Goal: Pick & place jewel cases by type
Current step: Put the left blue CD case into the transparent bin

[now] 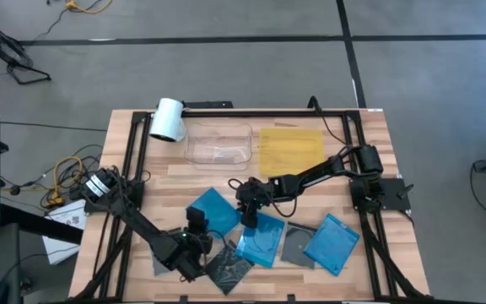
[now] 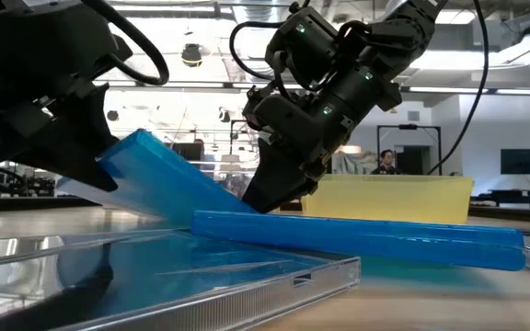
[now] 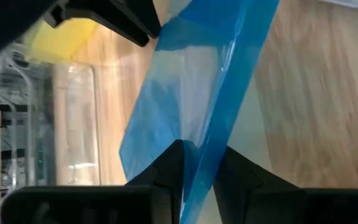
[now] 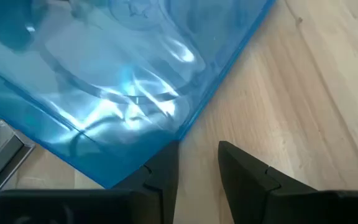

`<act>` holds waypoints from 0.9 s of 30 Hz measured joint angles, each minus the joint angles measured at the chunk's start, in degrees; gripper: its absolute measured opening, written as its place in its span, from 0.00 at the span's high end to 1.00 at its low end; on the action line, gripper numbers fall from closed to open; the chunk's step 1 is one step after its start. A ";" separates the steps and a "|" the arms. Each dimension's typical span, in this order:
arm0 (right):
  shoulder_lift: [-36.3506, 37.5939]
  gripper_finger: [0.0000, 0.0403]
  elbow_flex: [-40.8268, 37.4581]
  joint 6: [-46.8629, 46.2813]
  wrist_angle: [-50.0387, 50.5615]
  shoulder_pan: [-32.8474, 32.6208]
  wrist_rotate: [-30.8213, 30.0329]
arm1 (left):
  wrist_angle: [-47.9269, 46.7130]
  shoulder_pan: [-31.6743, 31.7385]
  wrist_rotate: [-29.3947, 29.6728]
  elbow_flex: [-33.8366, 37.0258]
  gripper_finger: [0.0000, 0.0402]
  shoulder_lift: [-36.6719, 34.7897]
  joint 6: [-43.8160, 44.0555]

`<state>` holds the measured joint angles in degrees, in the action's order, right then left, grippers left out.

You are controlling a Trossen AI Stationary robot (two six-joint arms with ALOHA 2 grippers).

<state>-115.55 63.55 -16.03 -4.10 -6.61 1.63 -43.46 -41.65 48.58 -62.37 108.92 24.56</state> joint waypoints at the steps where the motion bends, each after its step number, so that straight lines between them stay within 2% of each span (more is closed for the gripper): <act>1: 0.00 0.74 0.03 0.00 0.17 0.01 0.00 | 0.04 -0.15 0.45 0.00 0.86 0.00 0.00; 6: 0.44 0.74 0.03 0.16 0.20 0.37 -0.21 | 0.10 -0.73 1.87 0.00 0.85 0.00 0.07; 9: 1.95 0.74 -0.10 0.95 1.26 0.35 -2.37 | -0.35 -0.72 2.06 -0.01 0.86 0.00 0.82; 15: 5.15 0.74 0.07 2.49 2.75 -0.50 -9.43 | -1.04 -1.13 4.32 -0.15 0.86 0.00 1.71; 22: 9.52 0.74 -0.10 2.56 11.72 -2.13 -19.87 | -3.67 -1.50 6.40 -2.93 0.86 -0.04 1.58; 27: 12.35 0.74 -0.04 2.56 14.33 -3.72 -22.76 | -5.40 -1.81 8.52 -6.01 0.87 -0.04 0.42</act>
<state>-103.20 63.51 -13.47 10.23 -10.33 -21.13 -48.86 -43.46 57.09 -68.38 108.88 24.98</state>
